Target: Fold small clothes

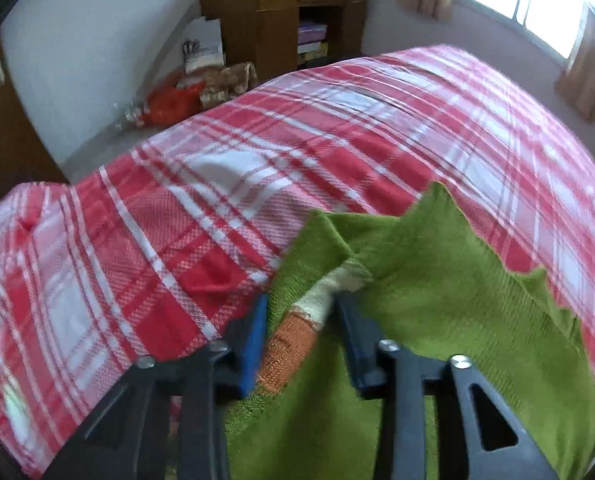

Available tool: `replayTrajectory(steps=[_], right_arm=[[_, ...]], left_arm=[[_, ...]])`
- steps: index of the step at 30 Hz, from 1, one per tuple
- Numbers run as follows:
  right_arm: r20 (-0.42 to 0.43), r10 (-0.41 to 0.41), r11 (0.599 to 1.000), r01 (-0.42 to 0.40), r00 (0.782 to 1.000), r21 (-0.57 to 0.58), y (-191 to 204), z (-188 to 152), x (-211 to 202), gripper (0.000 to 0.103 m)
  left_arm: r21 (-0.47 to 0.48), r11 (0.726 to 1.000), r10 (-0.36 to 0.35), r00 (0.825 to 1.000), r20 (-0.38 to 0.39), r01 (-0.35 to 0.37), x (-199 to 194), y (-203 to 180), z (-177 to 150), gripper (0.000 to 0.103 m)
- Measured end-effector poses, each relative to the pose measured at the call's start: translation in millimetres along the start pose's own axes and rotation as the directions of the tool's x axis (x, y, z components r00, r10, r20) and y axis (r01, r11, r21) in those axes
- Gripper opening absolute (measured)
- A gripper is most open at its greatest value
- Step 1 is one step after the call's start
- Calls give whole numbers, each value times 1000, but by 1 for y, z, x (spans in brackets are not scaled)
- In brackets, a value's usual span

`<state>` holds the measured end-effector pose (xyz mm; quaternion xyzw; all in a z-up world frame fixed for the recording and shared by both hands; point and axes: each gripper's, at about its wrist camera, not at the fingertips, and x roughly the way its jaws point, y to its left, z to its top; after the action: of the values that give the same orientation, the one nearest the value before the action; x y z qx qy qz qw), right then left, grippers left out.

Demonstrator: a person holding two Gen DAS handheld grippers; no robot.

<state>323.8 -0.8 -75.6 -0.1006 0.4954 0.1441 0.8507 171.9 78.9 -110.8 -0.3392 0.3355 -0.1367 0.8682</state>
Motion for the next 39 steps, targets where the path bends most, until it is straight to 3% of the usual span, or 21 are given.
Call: replayTrajectory(steps=[1, 3, 6, 8, 11, 13, 18, 20, 22, 25, 29, 32, 36, 37, 39], right_arm=[[1, 29, 999, -29, 1000, 41, -9, -1, -4, 20], [25, 123, 982, -126, 992, 144, -31, -3, -14, 15], [92, 210, 942, -227, 973, 246, -51, -11, -28, 13], [159, 269, 895, -308, 950, 323, -72, -24, -45, 12], [226, 312, 839, -379, 923, 391, -95, -43, -64, 12], [261, 324, 805, -410, 909, 429, -116, -60, -75, 12], [324, 300, 732, -435, 897, 525, -166, -109, -88, 11], [329, 288, 709, -431, 899, 558, -180, -124, -84, 11], [326, 291, 676, -434, 900, 595, -191, -140, -76, 11], [332, 302, 645, -448, 894, 619, -198, -151, -63, 11], [317, 299, 656, -435, 900, 616, -196, -145, -59, 12], [339, 319, 615, -465, 885, 637, -200, -146, -60, 17], [415, 365, 501, -551, 834, 667, -216, -155, -62, 35], [425, 369, 494, -561, 827, 664, -216, -153, -62, 43], [415, 364, 520, -551, 834, 653, -213, -145, -62, 53]], left_arm=[[3, 1000, 3, 1000, 0, -3, 0, 0, 1, 27], [11, 1000, 11, 1000, 2, -11, 2, -3, 0, 27], [32, 999, 25, 1000, 9, -26, 2, -10, 0, 25], [46, 998, 36, 999, 9, -36, 3, -15, -1, 22], [140, 988, 68, 997, 26, -71, -4, -33, -5, 19], [242, 966, 81, 995, 55, -92, -9, -52, -10, 18], [507, 860, 31, 998, 63, -59, -15, -110, -39, 18], [580, 813, 28, 998, 53, -54, -10, -124, -54, 18], [612, 789, 46, 999, 28, -54, -2, -131, -61, 18], [618, 784, 71, 997, -12, -48, 6, -131, -63, 18], [601, 798, 104, 992, -66, -44, 18, -123, -59, 18], [595, 802, 114, 990, -79, -45, 15, -125, -64, 18], [600, 799, 115, 991, -73, -49, 13, -126, -67, 18], [599, 799, 114, 991, -74, -48, 15, -124, -66, 18], [596, 802, 111, 991, -75, -45, 14, -124, -67, 18]])
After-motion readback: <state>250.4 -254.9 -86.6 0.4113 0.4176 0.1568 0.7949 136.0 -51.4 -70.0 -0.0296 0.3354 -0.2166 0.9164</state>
